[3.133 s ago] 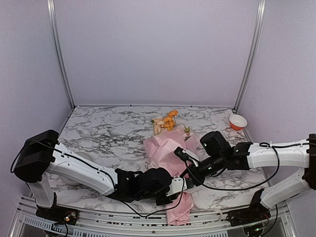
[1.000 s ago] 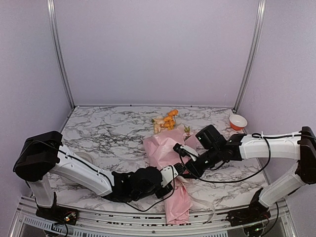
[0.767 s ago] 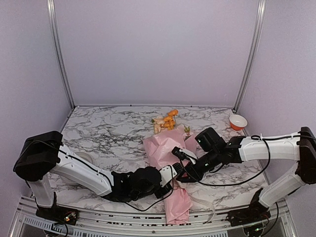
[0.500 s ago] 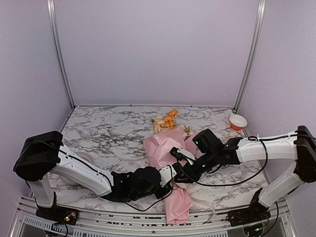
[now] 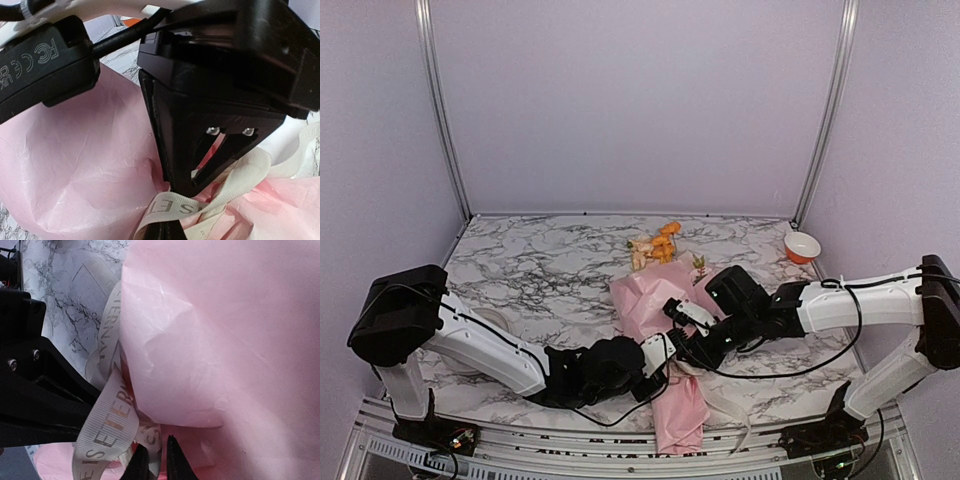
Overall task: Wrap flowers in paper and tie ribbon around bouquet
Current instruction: Cross the half-tied ribbon over the folded bouquet, then tie the half-tied ribbon around the folded bouquet.
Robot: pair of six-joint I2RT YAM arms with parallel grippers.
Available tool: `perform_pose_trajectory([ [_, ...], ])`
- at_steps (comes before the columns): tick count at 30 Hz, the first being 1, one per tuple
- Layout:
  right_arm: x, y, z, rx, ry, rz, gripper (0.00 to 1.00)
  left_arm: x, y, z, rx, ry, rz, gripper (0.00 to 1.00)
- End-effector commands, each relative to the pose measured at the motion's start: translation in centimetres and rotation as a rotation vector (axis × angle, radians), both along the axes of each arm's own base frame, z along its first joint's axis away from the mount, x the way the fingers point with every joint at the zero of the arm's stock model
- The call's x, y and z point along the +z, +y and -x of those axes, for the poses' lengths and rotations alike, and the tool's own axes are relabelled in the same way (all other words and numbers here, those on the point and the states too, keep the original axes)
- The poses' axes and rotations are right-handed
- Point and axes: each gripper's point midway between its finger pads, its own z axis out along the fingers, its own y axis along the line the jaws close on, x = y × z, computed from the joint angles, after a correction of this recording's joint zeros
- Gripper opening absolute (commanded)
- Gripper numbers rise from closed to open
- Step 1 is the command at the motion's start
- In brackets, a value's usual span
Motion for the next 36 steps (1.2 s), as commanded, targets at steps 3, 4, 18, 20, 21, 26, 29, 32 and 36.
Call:
perform_pose_trajectory([
  [3,0.6,0.7,0.1,0.017,-0.015,-0.029,0.01,-0.7,0.4,-0.3,0.013,0.011,0.005,0.00],
  [4,0.8,0.7,0.1,0.014,-0.017,-0.034,0.00,-0.6,0.4,-0.3,0.013,0.010,0.007,0.00],
  [18,2.1,-0.3,-1.7,-0.083,-0.085,-0.012,0.00,5.8,4.5,3.7,-0.161,0.141,0.147,0.59],
  [20,2.3,-0.3,-1.9,-0.087,-0.092,-0.013,0.00,5.3,6.1,1.8,-0.044,0.198,0.176,0.59],
  [21,2.4,-0.3,-1.9,-0.088,-0.094,-0.016,0.00,5.0,7.1,0.7,0.023,0.232,0.201,0.59],
  [26,2.6,-0.3,-1.9,-0.088,-0.098,-0.024,0.00,3.1,10.6,-2.7,0.207,0.328,0.252,0.76],
  [29,2.7,-0.2,-1.8,-0.082,-0.097,-0.023,0.00,1.8,10.1,-2.0,0.123,0.390,0.219,0.80],
  [32,2.8,-0.2,-1.8,-0.082,-0.095,-0.029,0.00,-0.4,11.0,-2.6,0.140,0.374,0.148,0.74],
  [36,2.9,-0.3,-1.6,-0.084,-0.092,-0.035,0.00,-2.6,10.6,-2.8,0.107,0.430,0.098,0.70],
])
